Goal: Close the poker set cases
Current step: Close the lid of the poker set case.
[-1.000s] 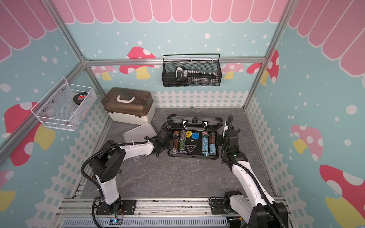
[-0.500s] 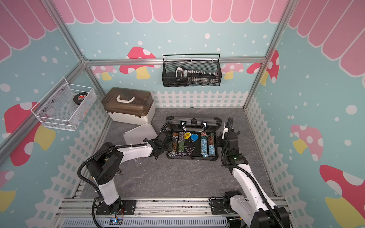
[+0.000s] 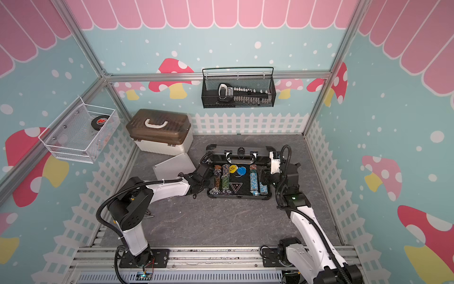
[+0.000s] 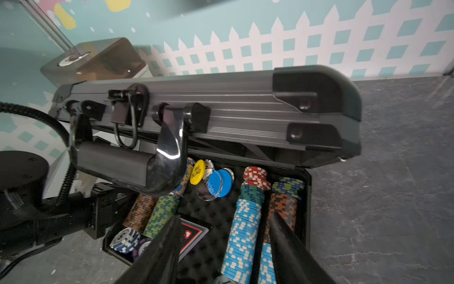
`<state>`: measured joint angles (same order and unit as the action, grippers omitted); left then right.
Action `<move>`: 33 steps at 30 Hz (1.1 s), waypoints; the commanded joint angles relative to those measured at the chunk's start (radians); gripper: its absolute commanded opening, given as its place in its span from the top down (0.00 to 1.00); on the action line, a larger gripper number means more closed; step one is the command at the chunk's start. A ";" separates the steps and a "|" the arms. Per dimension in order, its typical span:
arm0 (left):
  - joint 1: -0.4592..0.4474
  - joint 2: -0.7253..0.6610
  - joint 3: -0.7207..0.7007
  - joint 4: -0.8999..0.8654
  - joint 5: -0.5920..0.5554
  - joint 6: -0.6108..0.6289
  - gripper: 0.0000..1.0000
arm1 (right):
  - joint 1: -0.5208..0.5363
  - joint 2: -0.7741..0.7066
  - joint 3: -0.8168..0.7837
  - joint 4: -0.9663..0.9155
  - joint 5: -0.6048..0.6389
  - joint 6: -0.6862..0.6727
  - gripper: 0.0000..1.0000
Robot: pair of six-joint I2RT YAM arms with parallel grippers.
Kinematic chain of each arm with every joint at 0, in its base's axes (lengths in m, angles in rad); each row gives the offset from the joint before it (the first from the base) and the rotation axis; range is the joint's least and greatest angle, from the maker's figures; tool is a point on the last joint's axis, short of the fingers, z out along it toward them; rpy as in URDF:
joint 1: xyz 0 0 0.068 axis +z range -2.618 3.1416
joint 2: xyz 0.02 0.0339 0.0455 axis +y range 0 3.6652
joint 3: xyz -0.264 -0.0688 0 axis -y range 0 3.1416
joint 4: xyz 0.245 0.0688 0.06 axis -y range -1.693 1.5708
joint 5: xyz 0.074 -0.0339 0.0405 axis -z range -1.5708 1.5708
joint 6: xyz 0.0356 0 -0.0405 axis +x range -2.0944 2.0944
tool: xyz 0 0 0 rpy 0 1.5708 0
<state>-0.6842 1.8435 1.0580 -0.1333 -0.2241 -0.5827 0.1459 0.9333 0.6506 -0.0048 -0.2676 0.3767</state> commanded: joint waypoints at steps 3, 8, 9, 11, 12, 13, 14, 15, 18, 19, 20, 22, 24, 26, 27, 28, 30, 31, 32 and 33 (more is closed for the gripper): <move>-0.017 -0.040 -0.014 -0.044 0.023 0.035 1.00 | 0.006 0.027 0.045 0.102 -0.107 0.136 0.39; -0.016 -0.041 -0.021 -0.036 0.016 0.038 1.00 | 0.007 0.085 0.059 0.199 -0.119 0.218 0.39; -0.017 -0.041 -0.023 -0.032 0.017 0.038 1.00 | 0.009 0.101 0.064 0.213 -0.119 0.229 0.39; -0.017 -0.041 -0.024 -0.030 0.018 0.040 1.00 | 0.015 0.129 0.080 0.222 -0.119 0.239 0.40; -0.018 -0.041 -0.024 -0.029 0.018 0.042 1.00 | 0.017 0.143 0.087 0.225 -0.117 0.244 0.40; -0.017 -0.041 -0.024 -0.028 0.018 0.044 1.00 | 0.020 0.153 0.091 0.230 -0.115 0.247 0.41; -0.017 -0.041 -0.024 -0.028 0.017 0.046 1.00 | 0.024 0.164 0.093 0.242 -0.114 0.253 0.41; -0.018 -0.041 -0.024 -0.028 0.018 0.047 1.00 | 0.026 0.174 0.098 0.247 -0.114 0.259 0.41; -0.017 -0.041 -0.024 -0.028 0.018 0.050 1.00 | 0.035 0.208 0.117 0.243 -0.114 0.267 0.43; -0.016 -0.041 -0.024 -0.028 0.019 0.052 1.00 | 0.038 0.214 0.118 0.244 -0.114 0.268 0.44; -0.016 -0.043 -0.026 -0.028 0.017 0.052 1.00 | 0.040 0.222 0.120 0.246 -0.116 0.269 0.44; -0.016 -0.044 -0.027 -0.025 0.017 0.052 1.00 | 0.046 0.234 0.122 0.256 -0.117 0.276 0.45; -0.017 -0.044 -0.030 -0.025 0.015 0.052 1.00 | 0.051 0.245 0.122 0.265 -0.122 0.283 0.47; -0.017 -0.046 -0.030 -0.025 0.015 0.051 1.00 | 0.055 0.251 0.118 0.276 -0.120 0.292 0.50; -0.018 -0.046 -0.031 -0.025 0.014 0.051 1.00 | 0.057 0.252 0.116 0.279 -0.118 0.295 0.52; -0.017 -0.046 -0.033 -0.025 0.012 0.050 1.00 | 0.058 0.252 0.113 0.279 -0.114 0.295 0.54; -0.017 -0.049 -0.034 -0.025 0.006 0.050 1.00 | 0.061 0.251 0.108 0.281 -0.115 0.297 0.60; -0.017 -0.050 -0.035 -0.024 0.004 0.050 1.00 | 0.062 0.249 0.107 0.281 -0.114 0.299 0.63; -0.016 -0.053 -0.035 -0.025 0.002 0.052 1.00 | 0.063 0.248 0.103 0.280 -0.114 0.299 0.66; -0.017 -0.055 -0.037 -0.025 -0.001 0.052 1.00 | 0.064 0.246 0.100 0.279 -0.113 0.299 0.68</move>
<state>-0.6872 1.8416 1.0473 -0.1162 -0.2329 -0.5789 0.1993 1.1728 0.7437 0.2485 -0.3794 0.6796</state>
